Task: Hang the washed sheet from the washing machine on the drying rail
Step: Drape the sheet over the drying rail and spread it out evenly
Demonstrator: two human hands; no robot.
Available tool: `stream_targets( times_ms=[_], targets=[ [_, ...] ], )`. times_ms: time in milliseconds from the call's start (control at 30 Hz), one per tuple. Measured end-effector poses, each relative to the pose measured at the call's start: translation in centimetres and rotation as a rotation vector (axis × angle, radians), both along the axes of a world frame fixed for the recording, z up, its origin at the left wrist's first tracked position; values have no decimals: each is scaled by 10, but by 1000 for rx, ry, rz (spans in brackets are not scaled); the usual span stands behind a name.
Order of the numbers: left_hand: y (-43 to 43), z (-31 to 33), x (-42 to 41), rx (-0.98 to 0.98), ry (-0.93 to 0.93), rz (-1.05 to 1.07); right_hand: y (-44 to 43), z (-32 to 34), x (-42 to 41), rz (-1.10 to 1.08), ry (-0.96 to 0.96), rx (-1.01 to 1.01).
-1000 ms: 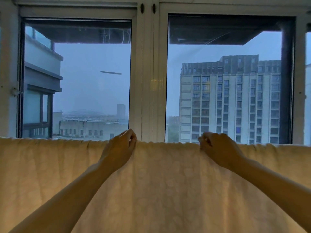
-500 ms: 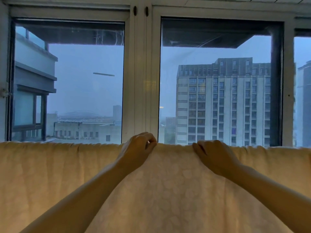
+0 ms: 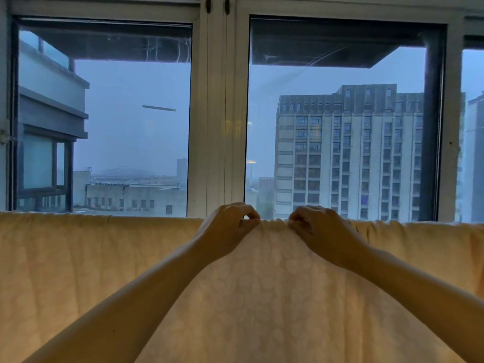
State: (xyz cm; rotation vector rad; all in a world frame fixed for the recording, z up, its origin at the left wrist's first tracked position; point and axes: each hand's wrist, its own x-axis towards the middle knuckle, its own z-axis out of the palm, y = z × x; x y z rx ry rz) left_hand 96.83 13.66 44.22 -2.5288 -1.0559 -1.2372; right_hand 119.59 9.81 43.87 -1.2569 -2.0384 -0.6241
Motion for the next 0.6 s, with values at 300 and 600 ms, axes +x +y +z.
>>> stream_targets(
  times_ms=[300,600],
  targets=[
    [3,0,0,19,-48,79,0,7,17,-107,158,15],
    [-2,3,30,36,89,35,-15,12,54,-87,200,-2]
  ],
)
